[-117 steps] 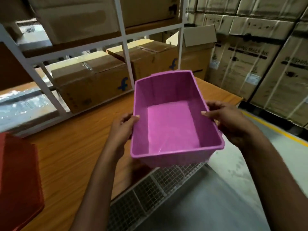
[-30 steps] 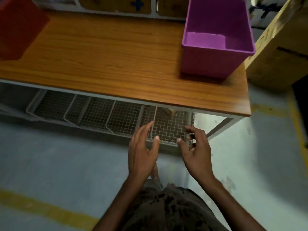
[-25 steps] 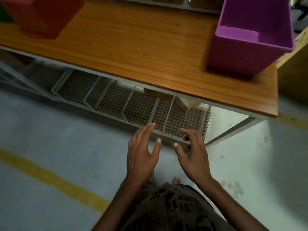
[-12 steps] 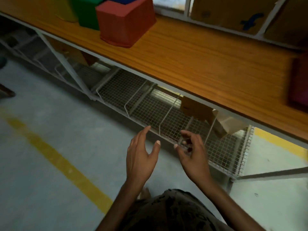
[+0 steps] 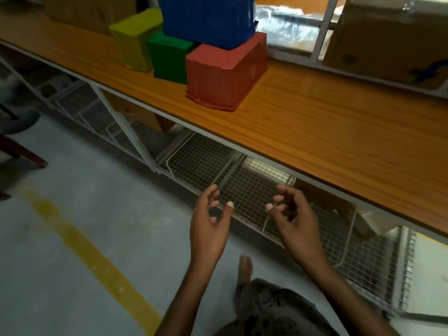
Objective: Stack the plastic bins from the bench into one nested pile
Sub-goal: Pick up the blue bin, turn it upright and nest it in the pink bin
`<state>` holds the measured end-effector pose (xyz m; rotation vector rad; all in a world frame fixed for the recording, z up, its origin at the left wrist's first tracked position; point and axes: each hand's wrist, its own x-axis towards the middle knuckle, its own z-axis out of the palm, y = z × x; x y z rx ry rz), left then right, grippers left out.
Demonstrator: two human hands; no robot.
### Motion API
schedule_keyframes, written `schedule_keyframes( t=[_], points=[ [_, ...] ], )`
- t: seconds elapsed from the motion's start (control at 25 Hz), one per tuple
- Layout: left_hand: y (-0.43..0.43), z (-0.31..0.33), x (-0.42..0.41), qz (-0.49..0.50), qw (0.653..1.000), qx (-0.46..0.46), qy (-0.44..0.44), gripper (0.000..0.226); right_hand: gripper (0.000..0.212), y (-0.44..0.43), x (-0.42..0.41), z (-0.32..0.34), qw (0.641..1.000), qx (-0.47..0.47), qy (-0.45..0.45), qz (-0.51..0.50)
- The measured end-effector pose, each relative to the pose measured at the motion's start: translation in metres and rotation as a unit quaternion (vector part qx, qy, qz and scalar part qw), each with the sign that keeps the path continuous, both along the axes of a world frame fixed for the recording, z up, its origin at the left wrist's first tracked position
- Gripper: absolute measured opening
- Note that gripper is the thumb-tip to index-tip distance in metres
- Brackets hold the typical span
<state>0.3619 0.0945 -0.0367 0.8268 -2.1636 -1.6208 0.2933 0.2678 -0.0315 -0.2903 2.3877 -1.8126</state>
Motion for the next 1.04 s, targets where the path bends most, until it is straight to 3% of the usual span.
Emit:
schedule_keyframes(
  t=[0.28, 0.6, 0.92, 1.04],
  points=[
    [-0.093, 0.029, -0.118, 0.014, 0.999, -0.018, 0.044, 0.051, 0.038, -0.094, -0.128, 0.02, 0.999, -0.044, 0.02, 0.014],
    [-0.184, 0.065, -0.243, -0.001, 0.994, -0.044, 0.103, 0.04, 0.038, -0.183, -0.257, 0.066, 0.993, -0.032, 0.111, -0.019],
    [-0.277, 0.094, -0.375, -0.094, 0.983, -0.044, 0.151, 0.036, 0.034, -0.27, -0.376, 0.099, 0.972, 0.041, 0.191, -0.129],
    [-0.308, 0.099, -0.418, -0.112, 0.983, 0.002, 0.147, 0.031, 0.033, -0.3, -0.412, 0.101, 0.962, 0.086, 0.202, -0.163]
  ],
)
